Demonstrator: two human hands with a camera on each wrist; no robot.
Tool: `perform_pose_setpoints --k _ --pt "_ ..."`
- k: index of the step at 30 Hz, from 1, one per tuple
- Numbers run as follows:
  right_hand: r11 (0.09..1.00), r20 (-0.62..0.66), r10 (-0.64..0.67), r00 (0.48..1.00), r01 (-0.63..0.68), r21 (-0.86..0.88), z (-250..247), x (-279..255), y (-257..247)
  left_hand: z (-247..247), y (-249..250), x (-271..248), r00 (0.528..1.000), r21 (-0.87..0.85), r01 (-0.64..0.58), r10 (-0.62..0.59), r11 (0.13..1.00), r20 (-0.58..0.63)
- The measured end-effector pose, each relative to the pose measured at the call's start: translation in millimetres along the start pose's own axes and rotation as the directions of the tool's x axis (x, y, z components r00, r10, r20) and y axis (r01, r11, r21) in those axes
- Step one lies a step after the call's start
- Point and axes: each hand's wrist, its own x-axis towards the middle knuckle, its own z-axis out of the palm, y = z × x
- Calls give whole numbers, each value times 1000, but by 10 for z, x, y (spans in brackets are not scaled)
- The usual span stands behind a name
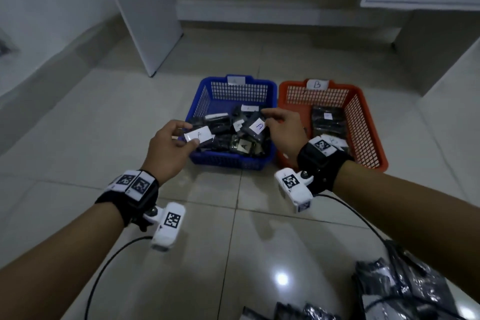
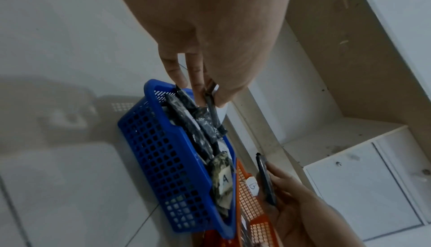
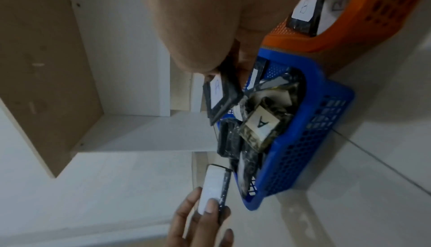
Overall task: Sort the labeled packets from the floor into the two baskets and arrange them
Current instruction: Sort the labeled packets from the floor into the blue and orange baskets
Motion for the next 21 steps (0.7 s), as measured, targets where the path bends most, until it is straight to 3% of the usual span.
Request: perform_pose_setpoints --k 3,6,9,13,18,21 --pt "998 17 -22 1000 23 -67 125 215 11 105 -156 236 998 43 34 -32 999 -45" --pt "985 104 -96 990 109 -131 267 326 -14 134 -343 392 999 208 17 -7 978 -45" --pt "913 190 -164 968 222 -341 384 354 12 96 -468 433 999 341 30 -19 939 -36" --pt "824 193 -162 968 240 -512 413 350 90 7 -468 373 999 242 -36 38 970 -3" --pt "807 129 -246 961 277 -521 274 75 47 -81 -420 127 990 196 -132 139 972 -22" --pt "744 207 -333 920 392 -541 137 -378 44 -69 -335 -125 969 200 -237 217 951 116"
